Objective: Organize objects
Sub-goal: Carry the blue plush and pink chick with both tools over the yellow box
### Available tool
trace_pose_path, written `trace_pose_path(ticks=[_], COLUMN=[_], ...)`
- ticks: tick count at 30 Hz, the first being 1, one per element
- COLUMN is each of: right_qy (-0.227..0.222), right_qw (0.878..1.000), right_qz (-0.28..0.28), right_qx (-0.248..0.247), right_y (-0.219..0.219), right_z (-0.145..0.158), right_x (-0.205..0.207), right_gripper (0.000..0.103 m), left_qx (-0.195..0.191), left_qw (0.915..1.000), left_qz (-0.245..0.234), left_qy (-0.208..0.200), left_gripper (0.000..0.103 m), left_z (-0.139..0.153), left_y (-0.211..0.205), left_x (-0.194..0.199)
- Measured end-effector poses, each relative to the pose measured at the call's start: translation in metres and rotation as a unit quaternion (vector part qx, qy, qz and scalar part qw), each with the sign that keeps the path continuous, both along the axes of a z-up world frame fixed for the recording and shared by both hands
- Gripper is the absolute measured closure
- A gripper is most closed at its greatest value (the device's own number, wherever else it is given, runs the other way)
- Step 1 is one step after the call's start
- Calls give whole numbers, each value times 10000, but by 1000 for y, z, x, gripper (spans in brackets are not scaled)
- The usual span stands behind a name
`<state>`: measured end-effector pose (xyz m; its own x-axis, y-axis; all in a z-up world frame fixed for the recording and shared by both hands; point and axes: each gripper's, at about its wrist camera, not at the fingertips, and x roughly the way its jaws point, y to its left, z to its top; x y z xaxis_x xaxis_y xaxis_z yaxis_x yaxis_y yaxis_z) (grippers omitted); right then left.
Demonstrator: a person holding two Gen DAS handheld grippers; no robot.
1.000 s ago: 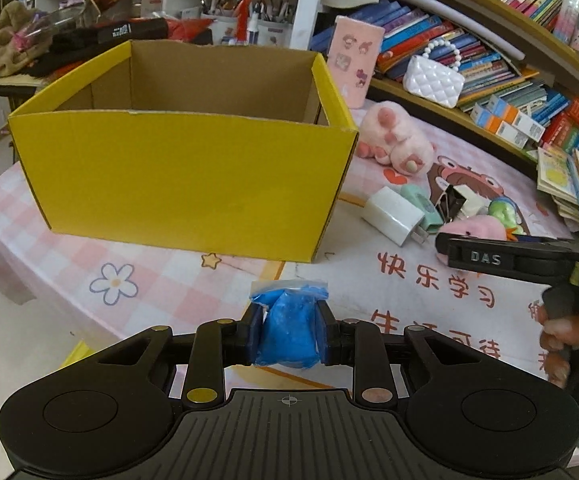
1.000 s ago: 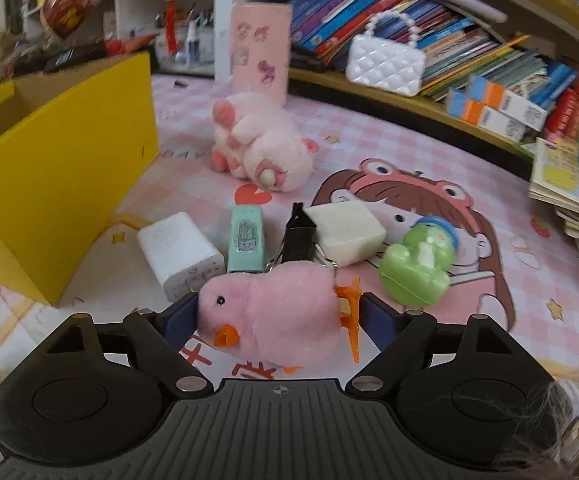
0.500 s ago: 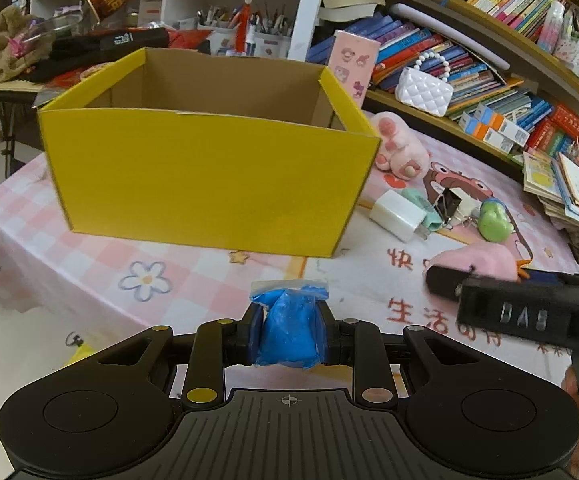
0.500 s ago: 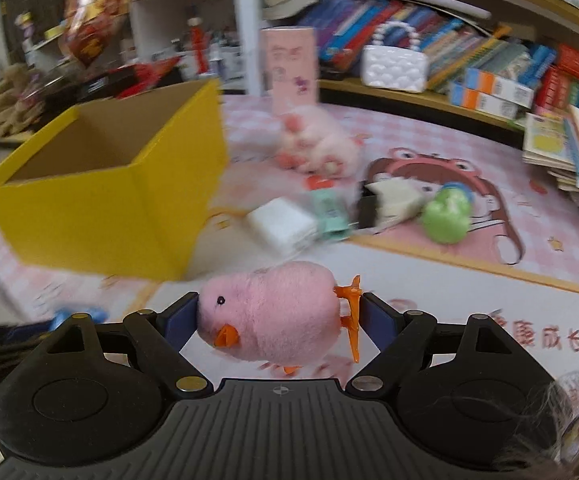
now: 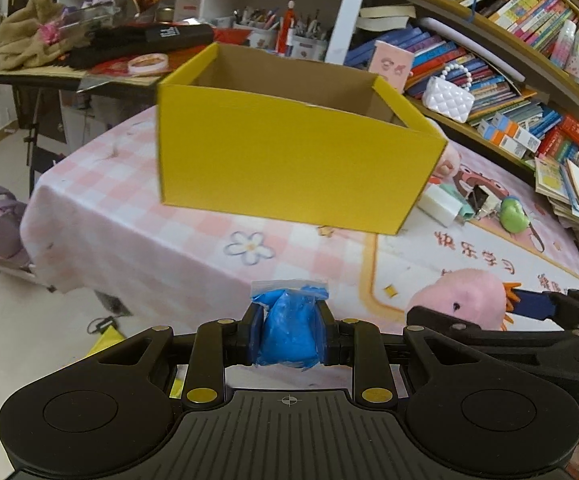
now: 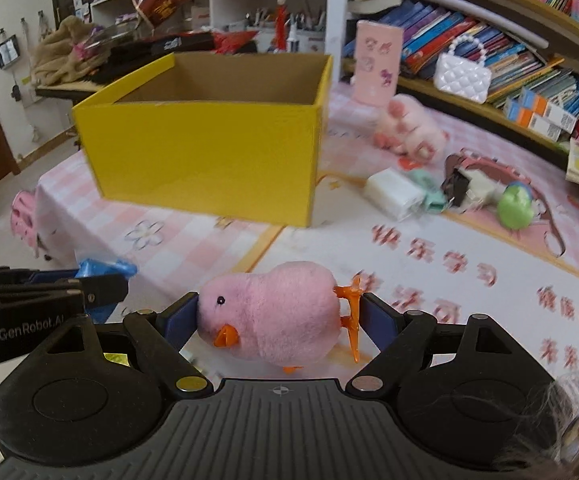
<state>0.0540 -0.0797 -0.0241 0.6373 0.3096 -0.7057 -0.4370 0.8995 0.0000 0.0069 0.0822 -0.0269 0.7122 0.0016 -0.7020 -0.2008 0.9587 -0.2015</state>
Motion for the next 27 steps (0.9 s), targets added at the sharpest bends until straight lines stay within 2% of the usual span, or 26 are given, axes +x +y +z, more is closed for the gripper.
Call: trace_pose_path(ticks=[12,27], right_qy=[7,-126], right_qw=[9998,9990], right_qz=[-186,-365], right_qx=[85,217], right_y=[35,63], right_z=[-2,5], right_x=[-33,-55], right_gripper=[20,20], left_qx=[118,209], left_qw=[9996,9984], left_qz=[-264,-347], left_qy=[-51,-384], left_gripper=[78,79], left_z=[1,15], left_y=[34,66], left_x=[-27,-47])
